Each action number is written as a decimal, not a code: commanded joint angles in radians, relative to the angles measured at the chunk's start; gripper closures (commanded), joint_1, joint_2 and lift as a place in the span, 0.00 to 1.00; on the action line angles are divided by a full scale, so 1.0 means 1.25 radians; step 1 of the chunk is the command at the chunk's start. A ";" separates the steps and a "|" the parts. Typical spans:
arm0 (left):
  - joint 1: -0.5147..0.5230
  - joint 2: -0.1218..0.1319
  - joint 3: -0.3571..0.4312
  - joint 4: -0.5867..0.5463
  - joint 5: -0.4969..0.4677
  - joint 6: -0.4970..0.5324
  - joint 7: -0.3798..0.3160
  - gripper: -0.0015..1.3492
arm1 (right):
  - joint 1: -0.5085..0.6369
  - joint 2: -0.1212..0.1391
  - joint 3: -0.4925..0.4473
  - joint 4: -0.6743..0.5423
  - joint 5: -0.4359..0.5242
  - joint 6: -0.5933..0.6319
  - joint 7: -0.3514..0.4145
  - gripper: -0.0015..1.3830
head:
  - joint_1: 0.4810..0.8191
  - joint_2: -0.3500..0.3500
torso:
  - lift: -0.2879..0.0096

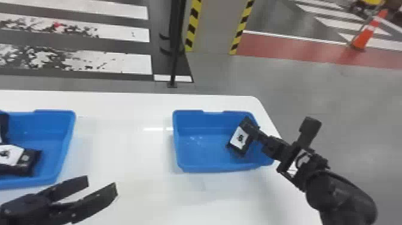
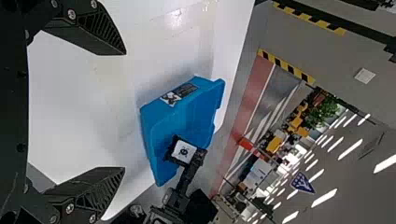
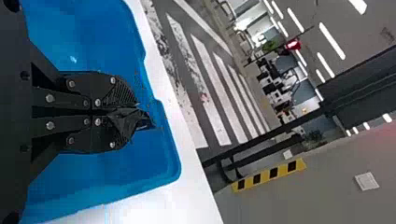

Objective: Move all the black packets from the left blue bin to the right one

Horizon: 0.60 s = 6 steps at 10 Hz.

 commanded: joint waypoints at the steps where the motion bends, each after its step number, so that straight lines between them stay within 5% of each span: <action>1: -0.001 0.000 0.000 -0.001 0.003 -0.003 0.000 0.12 | -0.008 0.000 -0.001 0.002 0.022 0.029 -0.010 0.75 | 0.63 0.08 | 0.50; 4: 0.009 -0.004 0.008 -0.013 -0.004 -0.025 0.007 0.12 | 0.096 0.023 -0.009 -0.182 0.104 0.029 -0.053 0.10 | 0.63 0.06 | 0.50; 6: 0.049 -0.021 0.040 -0.052 -0.020 -0.076 0.044 0.12 | 0.238 0.071 -0.027 -0.398 0.177 -0.022 -0.091 0.08 | 0.63 0.06 | 0.50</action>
